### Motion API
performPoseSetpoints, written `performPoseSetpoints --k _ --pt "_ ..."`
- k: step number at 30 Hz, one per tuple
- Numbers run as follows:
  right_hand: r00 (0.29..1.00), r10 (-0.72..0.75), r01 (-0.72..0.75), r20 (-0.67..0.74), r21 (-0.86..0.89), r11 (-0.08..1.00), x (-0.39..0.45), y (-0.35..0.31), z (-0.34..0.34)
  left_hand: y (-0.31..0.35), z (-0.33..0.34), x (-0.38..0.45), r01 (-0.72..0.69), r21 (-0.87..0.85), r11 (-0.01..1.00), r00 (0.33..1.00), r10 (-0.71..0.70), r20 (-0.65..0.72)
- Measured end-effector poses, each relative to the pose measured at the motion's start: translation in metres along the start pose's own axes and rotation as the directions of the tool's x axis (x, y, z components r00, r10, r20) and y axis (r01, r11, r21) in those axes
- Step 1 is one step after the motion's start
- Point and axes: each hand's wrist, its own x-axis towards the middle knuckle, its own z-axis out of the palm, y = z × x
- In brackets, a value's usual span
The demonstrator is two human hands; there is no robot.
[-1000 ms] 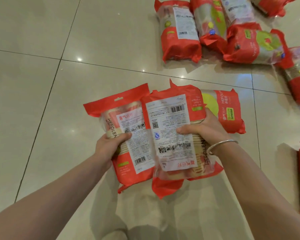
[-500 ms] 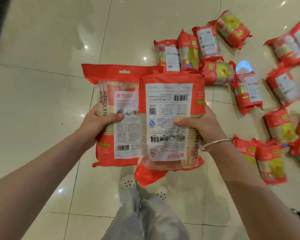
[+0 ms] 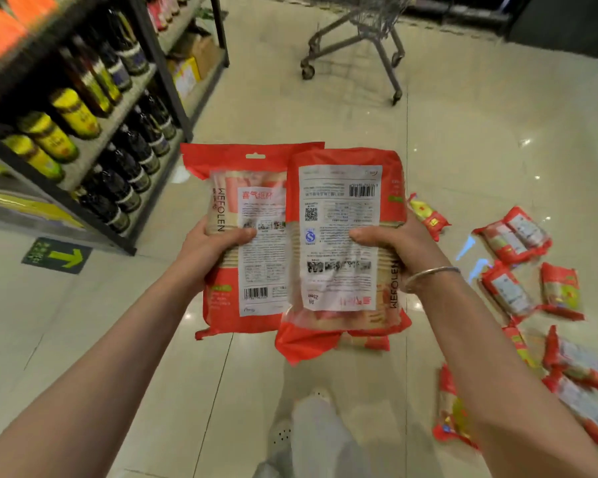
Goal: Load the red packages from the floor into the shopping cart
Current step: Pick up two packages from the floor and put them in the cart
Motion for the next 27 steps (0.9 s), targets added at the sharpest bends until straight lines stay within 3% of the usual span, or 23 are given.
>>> performPoseSetpoints --k 9,20,27 --pt "0.990 -0.131 0.130 0.055 0.029 0.991 0.105 -0.109 0.001 0.122 0.003 0.094 -0.154 -0.013 0.988 0.988 0.154 0.023" --pt "0.977 -0.202 0.197 0.065 0.071 0.978 0.287 -0.215 -0.002 0.251 0.005 0.273 -0.226 -0.086 0.970 0.971 0.231 0.059" --pt "0.972 -0.234 0.231 0.021 0.105 0.967 0.410 -0.274 0.015 0.333 -0.011 0.412 -0.265 -0.061 0.962 0.947 0.271 0.175"
